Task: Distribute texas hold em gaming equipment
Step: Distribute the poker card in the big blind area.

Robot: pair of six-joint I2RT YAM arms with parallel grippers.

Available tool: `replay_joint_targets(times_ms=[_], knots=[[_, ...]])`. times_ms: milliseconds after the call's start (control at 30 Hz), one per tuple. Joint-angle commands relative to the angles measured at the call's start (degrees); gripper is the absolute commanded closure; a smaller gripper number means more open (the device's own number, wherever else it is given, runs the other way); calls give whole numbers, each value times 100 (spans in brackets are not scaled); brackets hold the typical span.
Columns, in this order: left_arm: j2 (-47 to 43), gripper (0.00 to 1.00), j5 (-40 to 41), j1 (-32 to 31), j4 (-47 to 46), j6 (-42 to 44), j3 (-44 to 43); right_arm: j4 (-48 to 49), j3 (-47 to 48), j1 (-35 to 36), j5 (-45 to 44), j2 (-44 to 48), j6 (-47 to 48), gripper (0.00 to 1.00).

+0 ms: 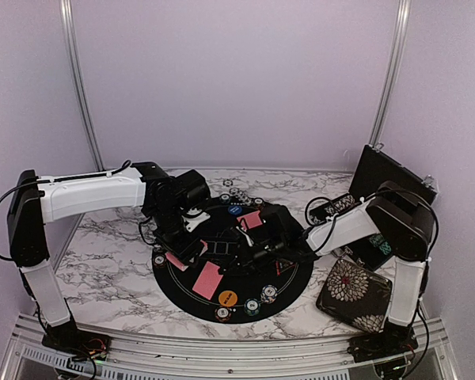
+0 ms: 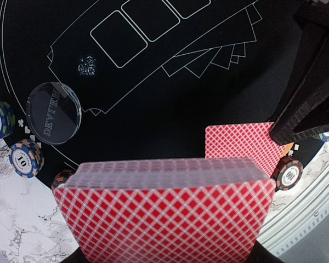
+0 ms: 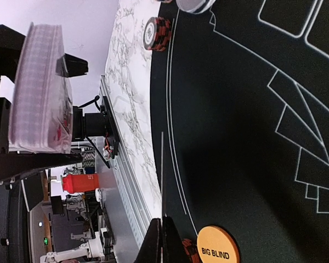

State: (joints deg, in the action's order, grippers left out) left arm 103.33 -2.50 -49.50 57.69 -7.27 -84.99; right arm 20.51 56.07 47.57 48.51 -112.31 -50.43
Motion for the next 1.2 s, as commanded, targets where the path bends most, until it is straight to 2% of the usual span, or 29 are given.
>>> replay_joint_targets(times_ms=[0,300,400,600,833,1167], knots=[[-230,54,4,32,32,54,-26,-187,226,136,-70,-153,191,100],[-201,54,-18,41,32,68,-15,-312,326,173,-110,-326,264,100],[-201,54,-20,45,32,75,-18,-468,362,178,-218,-305,355,91],[-203,54,-33,45,36,77,-9,-875,500,174,-459,-232,615,67],[-212,54,-40,50,31,94,9,-1309,634,174,-766,-99,851,52],[-176,54,-75,53,29,114,-13,-1796,711,174,-1246,232,1100,35]])
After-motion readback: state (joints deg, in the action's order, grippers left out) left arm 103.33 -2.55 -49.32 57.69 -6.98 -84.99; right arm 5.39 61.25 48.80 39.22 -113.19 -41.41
